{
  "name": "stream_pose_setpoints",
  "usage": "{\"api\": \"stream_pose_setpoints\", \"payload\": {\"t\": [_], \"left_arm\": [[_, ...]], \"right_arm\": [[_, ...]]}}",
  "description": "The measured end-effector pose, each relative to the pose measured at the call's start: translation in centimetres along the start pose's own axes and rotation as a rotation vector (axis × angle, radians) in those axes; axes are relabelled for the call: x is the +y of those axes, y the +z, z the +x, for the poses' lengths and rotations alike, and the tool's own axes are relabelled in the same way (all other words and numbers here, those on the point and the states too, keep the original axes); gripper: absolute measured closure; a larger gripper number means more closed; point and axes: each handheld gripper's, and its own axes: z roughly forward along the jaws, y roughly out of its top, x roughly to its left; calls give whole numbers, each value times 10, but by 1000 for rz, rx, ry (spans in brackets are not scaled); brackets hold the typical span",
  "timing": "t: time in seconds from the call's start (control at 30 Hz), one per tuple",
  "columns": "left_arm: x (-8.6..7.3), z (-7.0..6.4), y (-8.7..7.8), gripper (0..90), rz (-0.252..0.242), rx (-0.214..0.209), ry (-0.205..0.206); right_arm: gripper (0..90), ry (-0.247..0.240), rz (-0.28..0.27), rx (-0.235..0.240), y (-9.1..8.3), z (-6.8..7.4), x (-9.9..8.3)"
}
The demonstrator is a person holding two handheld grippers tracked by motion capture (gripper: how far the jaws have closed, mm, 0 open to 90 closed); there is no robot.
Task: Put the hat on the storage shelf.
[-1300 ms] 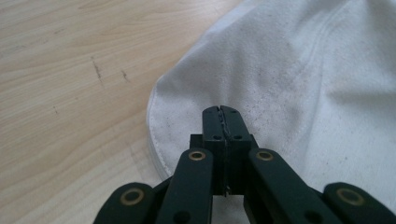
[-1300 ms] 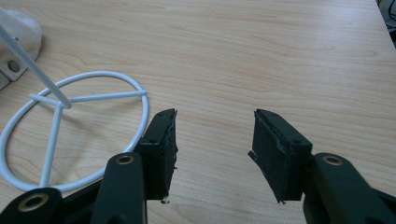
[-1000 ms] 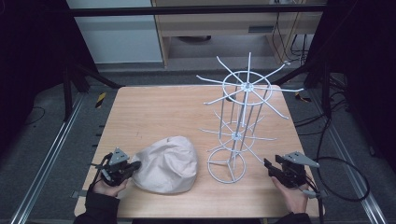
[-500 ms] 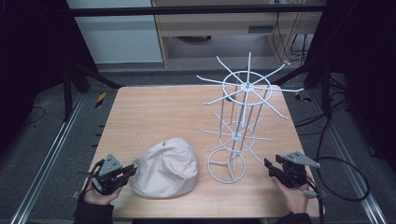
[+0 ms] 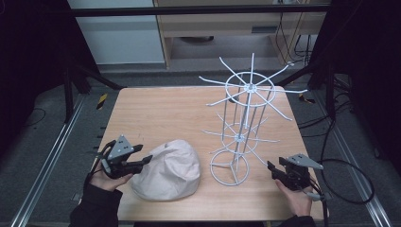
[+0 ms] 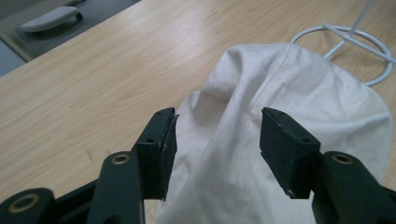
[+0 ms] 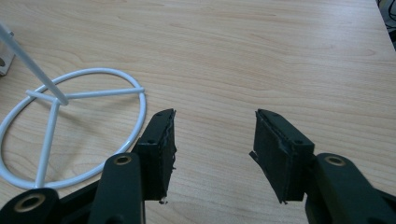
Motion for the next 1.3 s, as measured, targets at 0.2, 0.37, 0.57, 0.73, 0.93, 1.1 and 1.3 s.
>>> {"api": "stream_pose_setpoints", "payload": {"t": [0.2, 0.37, 0.57, 0.73, 0.93, 1.1, 1.3], "left_arm": [[11, -1, 21, 419, 40, -61, 33], [10, -3, 37, 423, 78, -90, 38], [8, -4, 48, 448, 128, -105, 56], [6, -4, 56, 481, 155, -119, 62], [2, -5, 64, 556, 187, -127, 57], [-1, -8, 70, 705, 228, -121, 48], [-1, -7, 68, 870, 237, -117, 22]], "right_arm": [[481, 0, 4, 2, 0, 0, 0], [478, 0, 2, 3, 0, -1, 0], [477, 0, 6, 5, 0, -1, 0], [477, 4, 12, 10, 1, 0, 0], [476, -1, 13, 6, 1, 0, 0], [476, -8, 8, 6, 1, -1, 0], [476, -8, 7, 7, 1, 0, 0]]}}
